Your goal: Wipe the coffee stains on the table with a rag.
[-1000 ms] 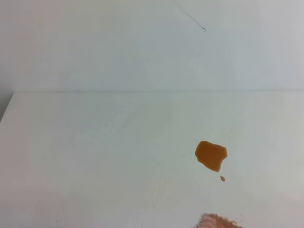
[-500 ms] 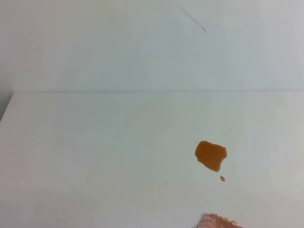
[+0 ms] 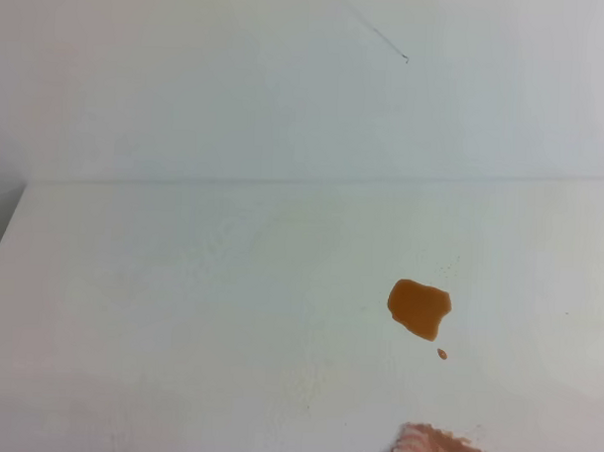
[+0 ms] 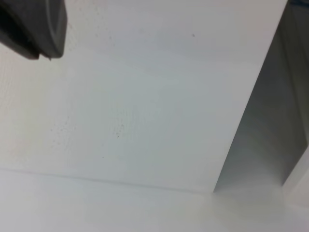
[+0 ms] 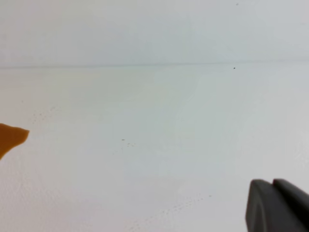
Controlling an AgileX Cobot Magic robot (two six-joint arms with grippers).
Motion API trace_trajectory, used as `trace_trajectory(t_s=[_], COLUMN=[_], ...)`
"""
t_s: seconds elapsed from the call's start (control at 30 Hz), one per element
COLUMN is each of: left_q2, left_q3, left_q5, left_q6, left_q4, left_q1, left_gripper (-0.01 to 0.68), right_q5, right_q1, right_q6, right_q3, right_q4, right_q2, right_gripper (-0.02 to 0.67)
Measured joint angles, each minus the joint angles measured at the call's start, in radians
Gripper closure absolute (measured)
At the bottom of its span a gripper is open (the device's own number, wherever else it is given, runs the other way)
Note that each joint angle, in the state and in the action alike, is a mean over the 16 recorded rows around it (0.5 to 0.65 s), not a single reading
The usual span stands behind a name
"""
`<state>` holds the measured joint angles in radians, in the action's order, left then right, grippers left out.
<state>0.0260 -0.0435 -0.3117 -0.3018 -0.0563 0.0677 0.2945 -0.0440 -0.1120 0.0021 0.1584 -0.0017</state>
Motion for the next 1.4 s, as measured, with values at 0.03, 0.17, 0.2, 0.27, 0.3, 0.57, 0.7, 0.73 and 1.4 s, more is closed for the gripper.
trace_trajectory(t_s=[0.03,0.17,0.2,0.27,0.3,0.57,0.7,0.73,1.4], left_q2=[0.000,0.000,0.000,0.000,0.000,0.000,0.000,0.000,0.000], left_q3=[0.000,0.000,0.000,0.000,0.000,0.000,0.000,0.000,0.000], left_q5=[0.000,0.000,0.000,0.000,0.000,0.000,0.000,0.000,0.000], left_q6=[0.000,0.000,0.000,0.000,0.000,0.000,0.000,0.000,0.000], left_q4=[0.000,0.000,0.000,0.000,0.000,0.000,0.000,0.000,0.000], left_q1=[0.000,0.000,0.000,0.000,0.000,0.000,0.000,0.000,0.000], left_gripper=[0.672,0.672,0.672,0.672,0.672,0.672,0.672,0.672,0.672], right_q5=[0.000,0.000,0.000,0.001,0.001,-0.020,-0.095,-0.122,-0.694], right_q1=[0.000,0.000,0.000,0.000,0.000,0.000,0.000,0.000,0.000], right_q6=[0.000,0.000,0.000,0.000,0.000,0.000,0.000,0.000,0.000], right_q3=[0.000,0.000,0.000,-0.002,-0.002,-0.002,-0.002,-0.002,-0.002], right_q4=[0.000,0.002,0.002,0.003,0.003,0.007,0.008,0.008,0.010], right_q2=[0.000,0.000,0.000,0.002,0.002,0.002,0.002,0.002,0.002], right_gripper=[0.651,0.651,0.651,0.651,0.651,0.651,0.651,0.651,0.651])
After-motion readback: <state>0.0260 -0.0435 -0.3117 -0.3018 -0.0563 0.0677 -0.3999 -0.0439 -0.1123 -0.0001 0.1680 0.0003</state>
